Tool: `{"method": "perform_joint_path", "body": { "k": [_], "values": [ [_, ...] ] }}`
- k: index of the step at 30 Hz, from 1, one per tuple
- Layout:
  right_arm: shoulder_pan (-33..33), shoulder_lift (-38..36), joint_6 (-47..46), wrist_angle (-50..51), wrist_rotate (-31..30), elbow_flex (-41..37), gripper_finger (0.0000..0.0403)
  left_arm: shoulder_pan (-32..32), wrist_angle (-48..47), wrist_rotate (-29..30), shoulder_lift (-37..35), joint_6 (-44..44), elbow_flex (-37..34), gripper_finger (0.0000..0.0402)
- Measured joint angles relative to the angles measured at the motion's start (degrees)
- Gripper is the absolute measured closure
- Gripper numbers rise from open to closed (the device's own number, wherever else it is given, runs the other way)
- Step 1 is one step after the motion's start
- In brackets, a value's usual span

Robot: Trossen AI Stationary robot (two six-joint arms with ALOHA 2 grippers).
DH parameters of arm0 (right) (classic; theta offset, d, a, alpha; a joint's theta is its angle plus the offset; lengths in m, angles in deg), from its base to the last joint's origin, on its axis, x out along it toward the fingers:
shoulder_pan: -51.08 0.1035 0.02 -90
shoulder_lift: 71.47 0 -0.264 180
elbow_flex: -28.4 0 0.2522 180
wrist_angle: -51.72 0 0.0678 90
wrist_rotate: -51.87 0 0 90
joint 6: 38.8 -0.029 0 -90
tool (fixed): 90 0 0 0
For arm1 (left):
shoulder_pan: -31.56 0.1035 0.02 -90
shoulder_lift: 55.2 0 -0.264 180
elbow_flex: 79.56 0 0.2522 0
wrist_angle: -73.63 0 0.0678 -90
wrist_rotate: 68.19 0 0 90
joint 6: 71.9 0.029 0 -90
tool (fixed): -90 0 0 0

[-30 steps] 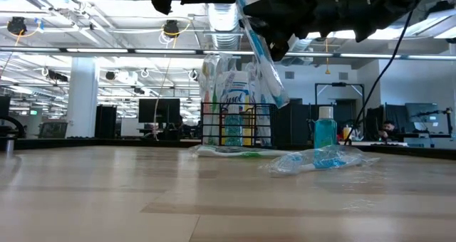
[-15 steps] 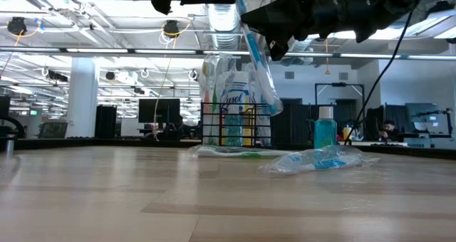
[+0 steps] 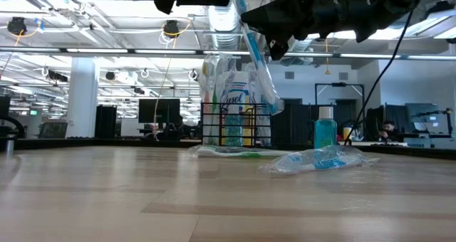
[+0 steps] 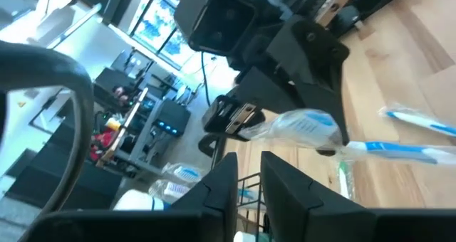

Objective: Pick & Place toothbrushing station
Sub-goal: Put the blue toothbrush into the black wire organizer

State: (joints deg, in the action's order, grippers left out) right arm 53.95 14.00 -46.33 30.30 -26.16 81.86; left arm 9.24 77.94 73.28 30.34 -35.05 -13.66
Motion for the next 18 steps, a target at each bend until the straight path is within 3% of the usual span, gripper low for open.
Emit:
{"method": "perform_joint_path", "body": {
  "k": [9, 18],
  "values": [
    [-1.0, 0.0, 2.2, 1.5, -0.5, 1.7, 0.0403, 0.0, 0.0, 1.3, 0.0, -4.9, 0.0, 0.0306],
    [-1.5, -1.8, 5.3, 6.2, -7.1, 2.2, 0.0403, 0.0, 0.0, 3.1, 0.0, -10.3, -2.0, 0.0285]
  ]
}}
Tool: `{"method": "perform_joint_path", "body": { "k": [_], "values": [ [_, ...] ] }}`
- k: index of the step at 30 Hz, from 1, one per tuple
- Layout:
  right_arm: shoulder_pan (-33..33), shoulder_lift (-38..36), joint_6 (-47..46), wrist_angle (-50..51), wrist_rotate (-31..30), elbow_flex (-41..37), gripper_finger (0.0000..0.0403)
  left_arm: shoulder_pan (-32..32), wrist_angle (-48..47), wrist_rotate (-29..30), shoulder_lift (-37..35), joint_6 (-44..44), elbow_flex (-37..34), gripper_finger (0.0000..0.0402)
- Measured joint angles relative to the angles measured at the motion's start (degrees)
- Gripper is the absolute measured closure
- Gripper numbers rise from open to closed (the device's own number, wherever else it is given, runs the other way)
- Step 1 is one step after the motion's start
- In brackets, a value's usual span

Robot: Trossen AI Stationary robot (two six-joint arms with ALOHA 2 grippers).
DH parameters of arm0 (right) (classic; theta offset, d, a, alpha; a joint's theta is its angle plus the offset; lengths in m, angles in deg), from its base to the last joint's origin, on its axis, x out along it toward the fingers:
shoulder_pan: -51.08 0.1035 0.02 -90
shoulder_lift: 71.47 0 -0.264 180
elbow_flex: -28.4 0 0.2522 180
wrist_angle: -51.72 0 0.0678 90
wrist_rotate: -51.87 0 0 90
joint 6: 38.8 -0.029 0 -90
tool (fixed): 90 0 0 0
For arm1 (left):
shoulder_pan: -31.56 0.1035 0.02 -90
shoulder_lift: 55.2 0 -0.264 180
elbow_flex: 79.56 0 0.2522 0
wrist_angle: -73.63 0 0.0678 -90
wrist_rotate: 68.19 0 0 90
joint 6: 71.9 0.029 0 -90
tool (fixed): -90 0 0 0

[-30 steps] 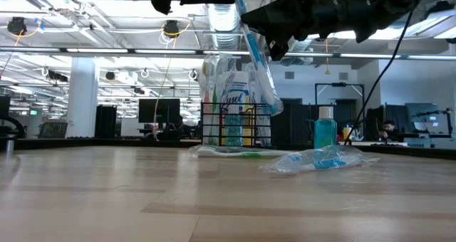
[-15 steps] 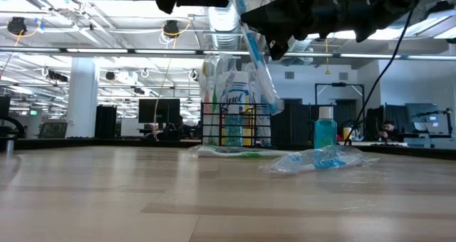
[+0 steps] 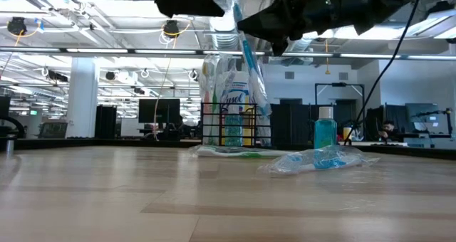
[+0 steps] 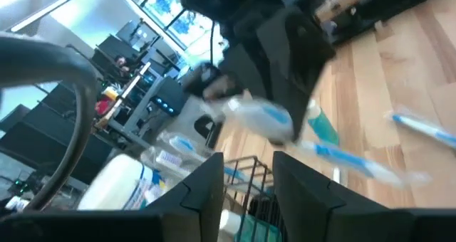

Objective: Pick & Place toothbrushing station
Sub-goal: Put the blue toothbrush into the black wire organizer

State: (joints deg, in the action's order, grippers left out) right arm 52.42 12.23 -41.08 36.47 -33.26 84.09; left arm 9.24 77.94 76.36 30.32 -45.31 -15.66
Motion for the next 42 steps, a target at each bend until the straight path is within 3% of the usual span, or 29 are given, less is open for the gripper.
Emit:
{"method": "perform_joint_path", "body": {
  "k": [8, 22, 42],
  "values": [
    [0.6, -5.2, 3.7, 3.7, -8.8, 0.0, 0.0403, 0.0, 0.0, -0.9, -1.9, -6.9, -3.5, 0.0284],
    [-1.4, -5.9, 7.9, 3.0, -21.4, 0.0, 0.0403, -1.1, 0.0, -5.4, -1.8, -13.5, -3.7, 0.0284],
    [-9.8, -5.9, 10.0, -0.5, -22.0, -0.1, 0.0403, -2.5, 0.0, -5.4, -1.8, -21.3, -9.1, 0.0284]
  ]
}}
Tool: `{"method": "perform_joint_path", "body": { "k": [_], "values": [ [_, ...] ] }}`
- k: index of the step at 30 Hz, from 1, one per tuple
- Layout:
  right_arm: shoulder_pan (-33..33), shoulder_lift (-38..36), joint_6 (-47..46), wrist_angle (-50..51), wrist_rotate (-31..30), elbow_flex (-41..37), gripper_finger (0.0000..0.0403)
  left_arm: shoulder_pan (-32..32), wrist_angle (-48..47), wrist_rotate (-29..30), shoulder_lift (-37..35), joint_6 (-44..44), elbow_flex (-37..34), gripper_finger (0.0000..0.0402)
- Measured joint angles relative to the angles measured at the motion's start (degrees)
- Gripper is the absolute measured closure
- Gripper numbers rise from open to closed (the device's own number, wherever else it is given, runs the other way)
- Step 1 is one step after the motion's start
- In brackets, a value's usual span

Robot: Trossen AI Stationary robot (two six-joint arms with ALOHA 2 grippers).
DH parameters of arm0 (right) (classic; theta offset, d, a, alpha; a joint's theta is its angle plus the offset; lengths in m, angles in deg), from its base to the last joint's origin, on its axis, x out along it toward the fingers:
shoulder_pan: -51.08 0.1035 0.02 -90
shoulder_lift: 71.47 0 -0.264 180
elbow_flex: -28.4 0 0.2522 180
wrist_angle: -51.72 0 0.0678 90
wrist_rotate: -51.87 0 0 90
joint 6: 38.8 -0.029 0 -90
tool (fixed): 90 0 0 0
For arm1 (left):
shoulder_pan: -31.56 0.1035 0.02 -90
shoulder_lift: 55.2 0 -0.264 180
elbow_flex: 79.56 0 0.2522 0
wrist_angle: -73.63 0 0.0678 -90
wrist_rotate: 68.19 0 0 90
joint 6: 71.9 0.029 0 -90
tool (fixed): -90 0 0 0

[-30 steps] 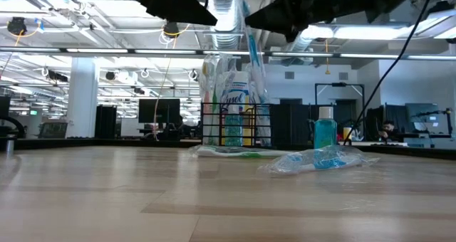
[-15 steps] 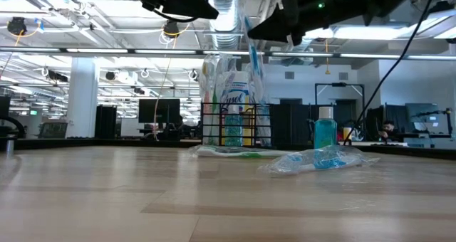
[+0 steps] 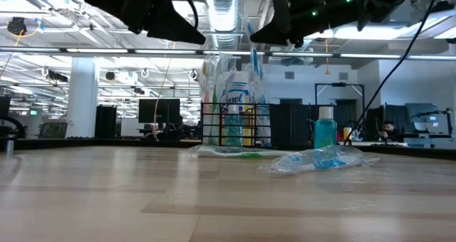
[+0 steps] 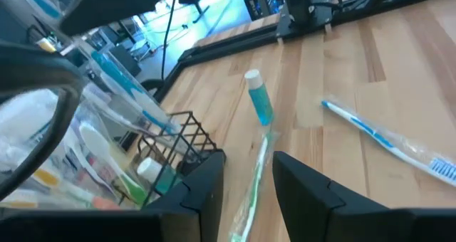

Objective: Pick & Place toothbrushing station
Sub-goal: Put the blue toothbrush into the black wire organizer

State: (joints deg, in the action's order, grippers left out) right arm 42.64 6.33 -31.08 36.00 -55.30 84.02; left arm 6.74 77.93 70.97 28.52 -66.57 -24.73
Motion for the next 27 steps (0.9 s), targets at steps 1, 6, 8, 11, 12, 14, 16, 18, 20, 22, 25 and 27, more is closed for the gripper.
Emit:
{"method": "perform_joint_path", "body": {
  "k": [1, 6, 8, 11, 12, 14, 16, 18, 20, 22, 25, 27],
  "values": [
    [-0.4, 0.0, 0.0, -0.1, 0.0, 0.0, 0.0403, 0.0, 0.0, 0.0, 0.0, -0.4, -0.2, 0.0284],
    [-2.4, 0.1, 0.4, -0.8, 0.0, 0.0, 0.0403, 0.0, 0.2, 0.0, 0.0, -1.3, -0.6, 0.0284],
    [-3.1, 0.2, 0.9, -1.3, 0.0, 0.0, 0.0403, 0.0, 0.3, 0.0, 0.0, -1.3, -0.6, 0.0284],
    [-3.8, 0.1, 0.9, -1.5, 0.2, 0.0, 0.0403, 0.0, 0.3, 0.0, 0.0, -1.3, -0.6, 0.0284],
    [-3.9, 0.1, 0.9, -1.5, 0.2, -0.1, 0.0403, 0.0, 0.4, 0.0, 0.0, -1.4, -0.6, 0.0284],
    [-3.9, 0.1, 0.9, -3.0, 0.3, -1.2, 0.0403, 0.0, 0.4, 0.0, 0.0, -1.4, -0.6, 0.0284],
    [-4.1, 0.1, 0.7, -5.3, 0.3, -3.0, 0.0403, 0.0, 0.4, 0.0, 0.0, -1.7, -0.6, 0.0284],
    [-4.1, 0.1, -0.1, -8.3, 0.5, -4.9, 0.0403, 0.0, 0.4, 0.0, 0.0, -1.8, -0.6, 0.0284],
    [-4.1, 0.1, -0.1, -11.8, 0.6, -6.8, 0.0403, 0.0, 0.4, 0.0, 0.0, -1.8, -0.6, 0.0284],
    [-4.1, 0.1, -0.3, -13.5, 0.6, -8.2, 0.0403, 0.0, 0.4, 0.0, 0.0, -1.8, -0.6, 0.0284],
    [-4.3, 0.1, -1.7, -15.5, 0.6, -9.7, 0.0403, 0.0, 0.5, 0.0, 0.0, -1.8, -0.6, 0.0284],
    [-4.5, 0.2, -2.2, -16.7, 0.6, -11.0, 0.0403, 0.0, 0.5, 0.0, 0.0, -1.8, -0.6, 0.0284]
  ]
}}
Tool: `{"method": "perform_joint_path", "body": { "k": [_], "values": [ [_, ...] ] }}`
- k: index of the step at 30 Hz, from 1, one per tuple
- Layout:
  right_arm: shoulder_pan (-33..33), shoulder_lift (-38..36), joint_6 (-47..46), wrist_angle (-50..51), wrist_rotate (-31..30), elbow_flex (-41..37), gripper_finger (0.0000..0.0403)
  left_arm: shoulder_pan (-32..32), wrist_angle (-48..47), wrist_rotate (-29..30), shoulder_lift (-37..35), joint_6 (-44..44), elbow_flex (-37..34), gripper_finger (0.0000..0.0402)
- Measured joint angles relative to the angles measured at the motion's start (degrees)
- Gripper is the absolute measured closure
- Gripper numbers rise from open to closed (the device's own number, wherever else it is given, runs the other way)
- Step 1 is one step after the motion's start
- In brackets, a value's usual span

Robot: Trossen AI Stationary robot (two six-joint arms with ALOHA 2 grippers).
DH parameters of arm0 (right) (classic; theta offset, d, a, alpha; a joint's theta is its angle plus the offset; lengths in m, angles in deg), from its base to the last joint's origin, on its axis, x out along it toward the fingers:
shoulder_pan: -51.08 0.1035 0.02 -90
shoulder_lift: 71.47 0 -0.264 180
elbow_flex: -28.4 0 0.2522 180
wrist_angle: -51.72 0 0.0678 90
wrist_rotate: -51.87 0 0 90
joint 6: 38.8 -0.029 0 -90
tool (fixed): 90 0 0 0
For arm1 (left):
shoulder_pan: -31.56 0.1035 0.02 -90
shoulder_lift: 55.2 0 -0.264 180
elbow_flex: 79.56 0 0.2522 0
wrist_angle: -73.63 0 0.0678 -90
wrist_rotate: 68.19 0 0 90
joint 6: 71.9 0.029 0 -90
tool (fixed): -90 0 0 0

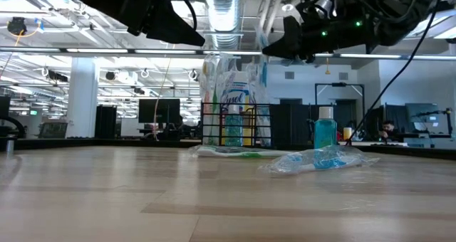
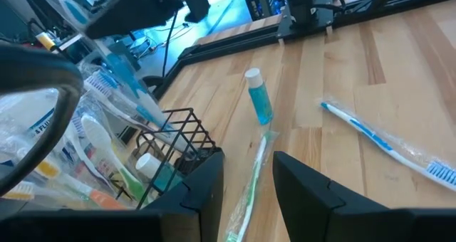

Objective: Pick & Place toothbrushing station
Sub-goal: Put the blue toothbrush into the black wire organizer

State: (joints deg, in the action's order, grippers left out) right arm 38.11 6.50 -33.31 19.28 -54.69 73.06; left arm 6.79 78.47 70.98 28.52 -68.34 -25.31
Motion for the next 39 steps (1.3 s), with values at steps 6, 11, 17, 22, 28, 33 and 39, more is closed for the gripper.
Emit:
{"method": "perform_joint_path", "body": {
  "k": [6, 11, 17, 22, 28, 33, 39],
  "values": [
    [0.0, 0.1, -0.1, -0.9, 0.0, -0.7, 0.0403, 0.0, 0.4, 0.0, 0.0, 0.0, 0.0, 0.0284],
    [0.0, 0.1, -0.2, -1.0, 0.0, -0.7, 0.0403, 0.0, 0.5, 0.0, 0.0, 0.0, 0.0, 0.0284],
    [0.1, 0.1, -1.0, 0.1, 0.0, -0.7, 0.0403, 0.0, 0.8, 0.0, 0.0, 0.0, 0.0, 0.0284],
    [0.1, 0.1, -1.5, -2.6, 0.0, -2.5, 0.0403, 0.0, 0.8, 0.0, 0.0, 0.0, 0.0, 0.0284],
    [0.1, 0.2, -2.7, -9.9, 0.0, -7.0, 0.0403, 0.0, 0.8, 0.0, 0.0, 0.0, 0.0, 0.0284],
    [0.1, 0.1, -3.5, -10.6, 0.0, -8.1, 0.0403, 0.0, 0.9, 0.0, 0.0, 0.0, 0.0, 0.0284],
    [0.1, 3.3, -4.2, -12.2, 0.0, -8.1, 0.0403, 0.0, 1.0, 0.0, 0.0, 0.0, 0.0, 0.0284]
  ]
}}
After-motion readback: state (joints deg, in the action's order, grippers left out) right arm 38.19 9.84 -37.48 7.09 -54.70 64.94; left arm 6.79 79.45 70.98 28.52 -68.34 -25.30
